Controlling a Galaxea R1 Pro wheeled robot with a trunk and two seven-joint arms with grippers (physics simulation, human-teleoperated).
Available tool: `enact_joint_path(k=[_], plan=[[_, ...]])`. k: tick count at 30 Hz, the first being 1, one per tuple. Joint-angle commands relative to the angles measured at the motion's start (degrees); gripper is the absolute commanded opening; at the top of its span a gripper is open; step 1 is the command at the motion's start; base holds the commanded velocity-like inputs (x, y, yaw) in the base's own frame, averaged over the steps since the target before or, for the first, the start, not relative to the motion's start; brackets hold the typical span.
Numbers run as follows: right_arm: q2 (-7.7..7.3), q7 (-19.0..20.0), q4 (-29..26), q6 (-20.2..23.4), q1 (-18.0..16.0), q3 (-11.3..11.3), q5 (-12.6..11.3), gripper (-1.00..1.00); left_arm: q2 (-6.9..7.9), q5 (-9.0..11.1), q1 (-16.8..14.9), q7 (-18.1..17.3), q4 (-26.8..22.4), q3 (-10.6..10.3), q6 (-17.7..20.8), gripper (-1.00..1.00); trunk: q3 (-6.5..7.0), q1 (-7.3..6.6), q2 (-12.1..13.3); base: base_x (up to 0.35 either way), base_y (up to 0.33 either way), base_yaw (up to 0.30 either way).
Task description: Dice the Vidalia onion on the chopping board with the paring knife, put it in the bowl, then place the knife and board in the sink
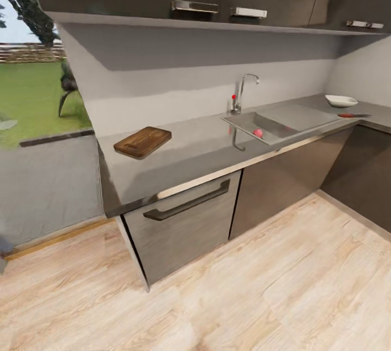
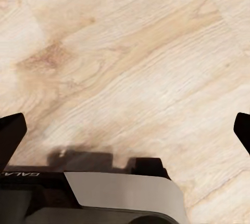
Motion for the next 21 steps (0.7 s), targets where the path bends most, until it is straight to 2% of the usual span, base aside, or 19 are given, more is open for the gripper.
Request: enact_joint_path(k=[1,21], plan=[[0.0,0.0,0.0,-0.2,0.0,0.0,0.0,1.0,0.01,0.2,0.0,0.0,0.0,0.0,-0.1,1.0,-0.04,0.0,0.0,0.0,0.291,0.27],[0.0,0.0,0.1,-0.2,0.0,0.1,0.0,1.0,-0.04,0.2,0.0,0.0,-0.1,0.0,-0.1,1.0,-0.04,0.0,0.0,0.005,0.291,0.27]])
